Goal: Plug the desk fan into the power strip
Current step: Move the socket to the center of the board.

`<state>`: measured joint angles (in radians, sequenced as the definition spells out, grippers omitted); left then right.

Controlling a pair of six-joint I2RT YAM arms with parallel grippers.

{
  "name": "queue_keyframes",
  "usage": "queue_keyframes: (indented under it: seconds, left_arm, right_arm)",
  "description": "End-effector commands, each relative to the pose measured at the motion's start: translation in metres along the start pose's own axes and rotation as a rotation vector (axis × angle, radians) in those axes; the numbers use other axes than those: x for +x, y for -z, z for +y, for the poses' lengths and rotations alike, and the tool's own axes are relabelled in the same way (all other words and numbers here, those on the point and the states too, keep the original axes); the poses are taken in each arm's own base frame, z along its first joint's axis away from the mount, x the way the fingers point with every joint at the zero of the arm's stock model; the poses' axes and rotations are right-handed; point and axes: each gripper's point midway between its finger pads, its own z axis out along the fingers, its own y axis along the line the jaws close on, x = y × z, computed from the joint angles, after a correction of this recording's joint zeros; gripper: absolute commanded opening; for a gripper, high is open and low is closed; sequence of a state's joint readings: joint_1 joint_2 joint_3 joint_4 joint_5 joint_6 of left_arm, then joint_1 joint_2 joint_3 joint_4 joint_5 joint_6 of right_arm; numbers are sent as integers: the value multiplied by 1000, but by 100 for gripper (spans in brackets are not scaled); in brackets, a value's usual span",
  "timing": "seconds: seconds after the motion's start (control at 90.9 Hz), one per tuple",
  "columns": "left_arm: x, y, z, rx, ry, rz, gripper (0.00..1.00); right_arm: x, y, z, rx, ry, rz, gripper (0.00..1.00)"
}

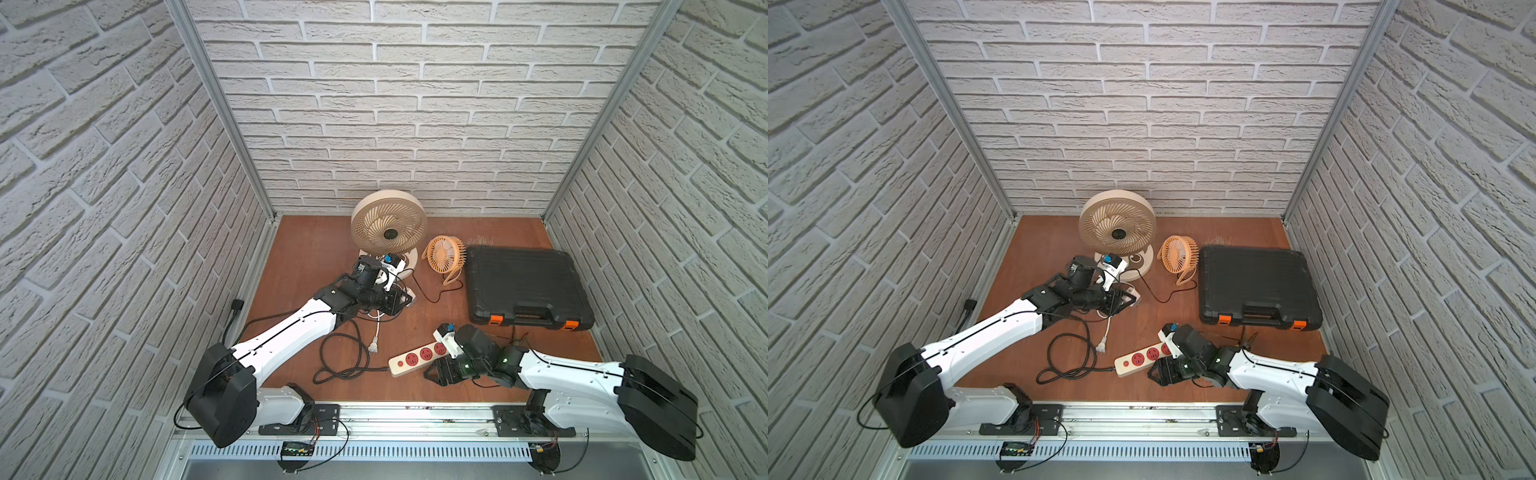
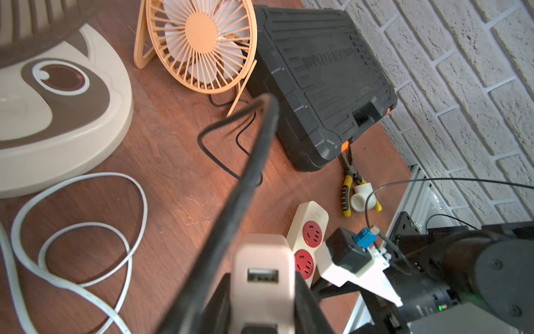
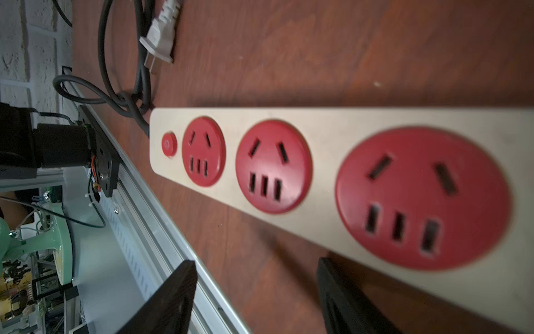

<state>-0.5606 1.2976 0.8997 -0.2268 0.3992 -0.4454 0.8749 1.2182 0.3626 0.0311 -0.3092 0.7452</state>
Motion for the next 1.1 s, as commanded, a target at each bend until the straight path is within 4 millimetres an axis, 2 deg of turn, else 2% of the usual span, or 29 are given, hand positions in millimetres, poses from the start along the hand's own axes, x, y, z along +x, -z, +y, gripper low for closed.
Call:
queue_keyframes:
  seconds: [0.0,0.11,0.209,0.297,0.374,0.495,0.583,0.748,0.891,1.089]
  left_arm:
    - [-13,4,-4,0,-62,-67,0]
    - [-12,3,-3,-7,-72,-64,0]
    - [-9,2,-3,-5,-75,-56,0]
    - [-8,1,-2,-11,-83,-52,0]
    - [-8,-1,0,-26,-89,-57,0]
    - [-10,-6,1,-40,-115,-66,0]
    - [-12,-14,8,-69,-112,-67,0]
    - [-16,-33,5,-94,-179,-74,0]
    - [-12,-49,-10,-124,-322,-20,0]
    - [7,-59,-40,-115,-529,68,0]
  right_arm:
    - [-34,-13,-7,76,-1,-125,71]
    - [-59,-20,-5,110,10,-180,71]
    - [-70,-18,4,89,27,-205,71]
    - [-67,-8,13,50,62,-206,75]
    - [-61,9,21,24,96,-204,81]
    - [-52,32,22,23,94,-177,99]
    - [-50,49,19,33,60,-146,99]
    - [-60,84,-3,107,-54,-228,99]
    - [-66,112,-36,216,-207,-309,99]
    - [-67,135,-63,242,-330,-424,99]
